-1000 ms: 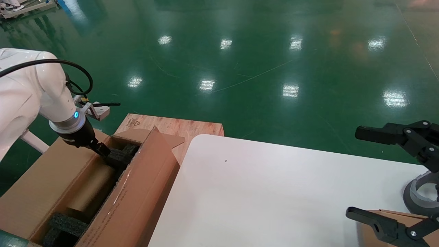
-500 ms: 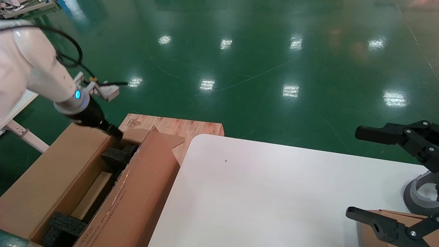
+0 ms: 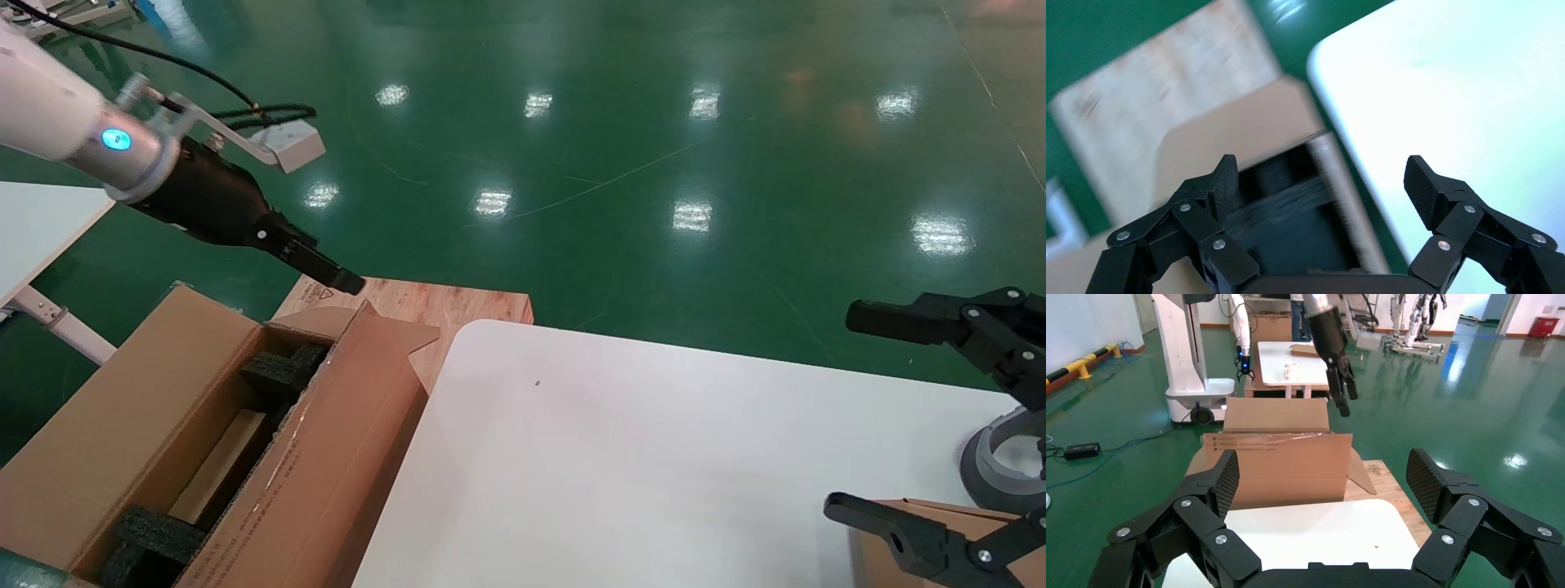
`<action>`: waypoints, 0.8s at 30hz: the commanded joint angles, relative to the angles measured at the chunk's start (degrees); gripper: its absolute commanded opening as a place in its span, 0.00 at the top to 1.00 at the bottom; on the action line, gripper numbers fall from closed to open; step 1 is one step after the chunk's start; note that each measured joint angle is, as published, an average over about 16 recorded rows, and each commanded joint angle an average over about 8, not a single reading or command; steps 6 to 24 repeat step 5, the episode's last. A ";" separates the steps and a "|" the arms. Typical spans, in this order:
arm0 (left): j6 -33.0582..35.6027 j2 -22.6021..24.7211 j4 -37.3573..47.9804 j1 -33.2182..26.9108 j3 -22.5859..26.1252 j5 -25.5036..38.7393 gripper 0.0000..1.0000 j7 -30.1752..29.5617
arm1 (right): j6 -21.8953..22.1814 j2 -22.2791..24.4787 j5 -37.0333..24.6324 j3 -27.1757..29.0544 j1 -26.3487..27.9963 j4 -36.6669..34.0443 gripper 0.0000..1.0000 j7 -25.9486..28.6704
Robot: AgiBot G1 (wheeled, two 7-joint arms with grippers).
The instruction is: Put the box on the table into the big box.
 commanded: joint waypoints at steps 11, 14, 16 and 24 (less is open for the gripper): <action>5.39 -5.67 -5.05 -2.77 -4.19 -6.24 0.00 9.84 | 0.00 0.00 0.00 0.00 0.00 0.00 0.00 0.00; 5.39 -5.67 -5.05 -2.77 -4.19 -6.24 0.00 9.84 | 0.00 0.00 0.00 0.00 0.00 0.00 0.00 0.00; 5.39 -5.67 -5.05 -2.77 -4.19 -6.24 0.00 9.84 | 0.00 0.00 0.00 0.00 0.00 0.00 0.00 0.00; 5.39 -5.67 -5.05 -2.77 -4.19 -6.24 0.00 9.84 | 0.00 0.00 0.00 0.00 0.00 0.00 0.00 0.00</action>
